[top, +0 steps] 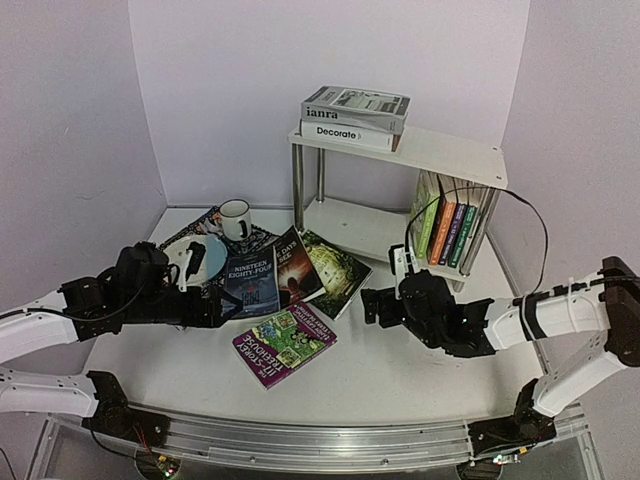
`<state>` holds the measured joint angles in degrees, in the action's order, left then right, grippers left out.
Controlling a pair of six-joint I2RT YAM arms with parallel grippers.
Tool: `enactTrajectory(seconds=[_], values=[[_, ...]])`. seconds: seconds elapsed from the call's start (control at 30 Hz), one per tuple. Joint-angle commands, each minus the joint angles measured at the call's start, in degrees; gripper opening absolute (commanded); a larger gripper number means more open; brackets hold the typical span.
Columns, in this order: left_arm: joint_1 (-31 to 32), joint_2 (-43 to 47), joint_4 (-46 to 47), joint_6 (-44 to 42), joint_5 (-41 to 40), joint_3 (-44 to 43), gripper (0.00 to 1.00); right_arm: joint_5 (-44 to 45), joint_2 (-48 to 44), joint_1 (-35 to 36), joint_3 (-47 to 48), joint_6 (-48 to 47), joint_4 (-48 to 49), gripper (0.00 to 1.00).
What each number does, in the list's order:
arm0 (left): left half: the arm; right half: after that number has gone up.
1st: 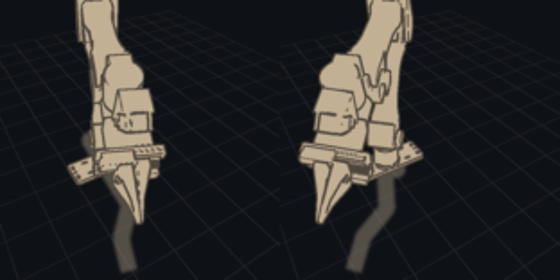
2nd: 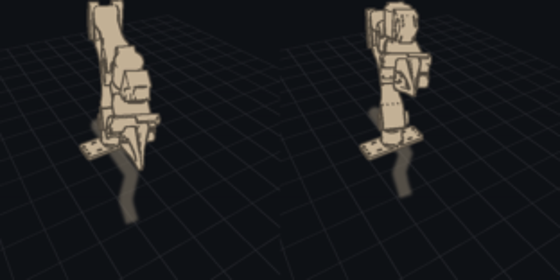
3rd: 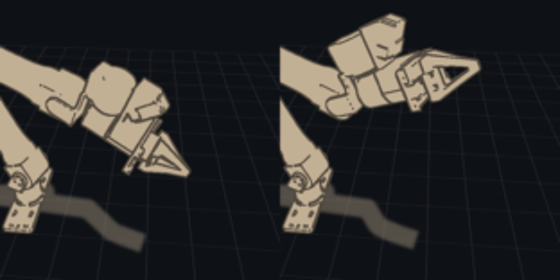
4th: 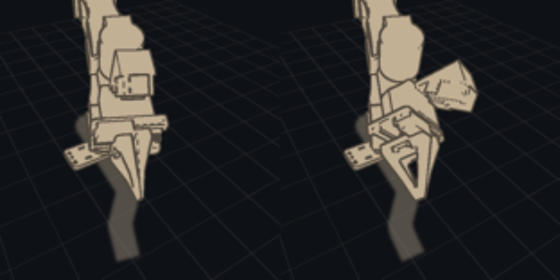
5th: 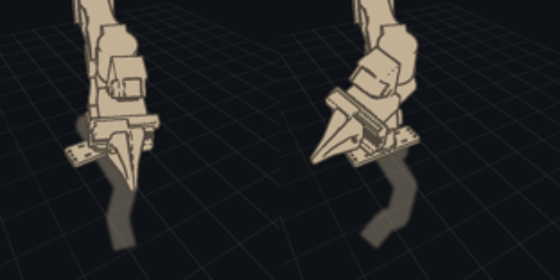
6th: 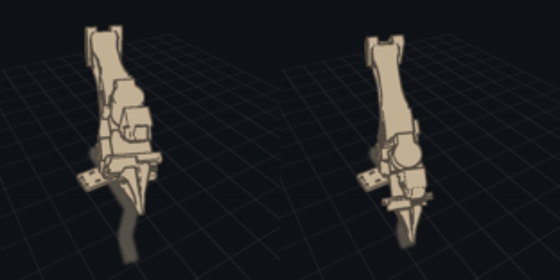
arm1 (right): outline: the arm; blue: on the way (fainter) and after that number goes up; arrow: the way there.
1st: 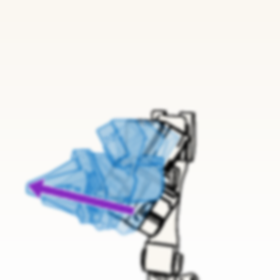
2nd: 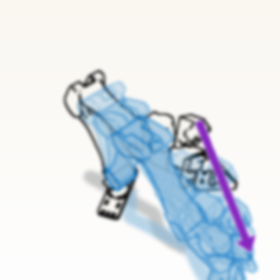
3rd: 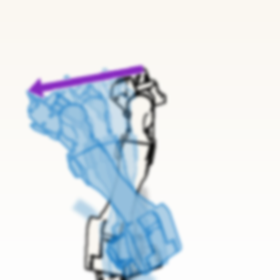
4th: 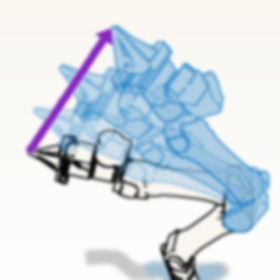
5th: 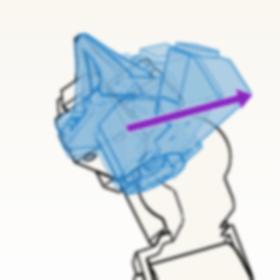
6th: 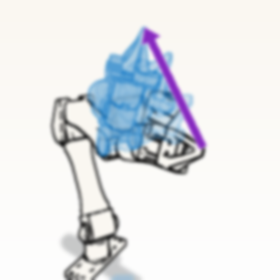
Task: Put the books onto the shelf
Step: Place the book on the shelf, then move the book from the book pile.
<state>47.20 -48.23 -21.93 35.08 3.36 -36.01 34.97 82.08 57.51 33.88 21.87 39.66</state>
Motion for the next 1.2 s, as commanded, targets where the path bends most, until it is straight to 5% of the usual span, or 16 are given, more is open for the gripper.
enactTrajectory(seconds=[0.0, 0.33, 0.77, 1.17], values=[[-0.1, -2.9, 5.5, 1.3, -0.1, 1.3, 0.98, -13.5, -3.5, -0.1, -1.7, 3.1, -8.0, 0.98], [-0.2, -8.3, 7.3, 3.6, -0.7, 3.7, 0.97, -22.0, -2.2, -0.1, -1.7, 5.7, -7.8, 0.97], [-0.2, -13.0, 7.3, 6.6, -1.1, 6.2, 0.97, -31.3, 11.7, -0.1, 5.6, 11.4, -3.8, 0.97], [-0.2, -22.4, 10.6, -0.2, 3.7, 5.5, 0.96, -34.5, 16.8, -0.1, 7.7, 12.1, -1.1, 0.96]])
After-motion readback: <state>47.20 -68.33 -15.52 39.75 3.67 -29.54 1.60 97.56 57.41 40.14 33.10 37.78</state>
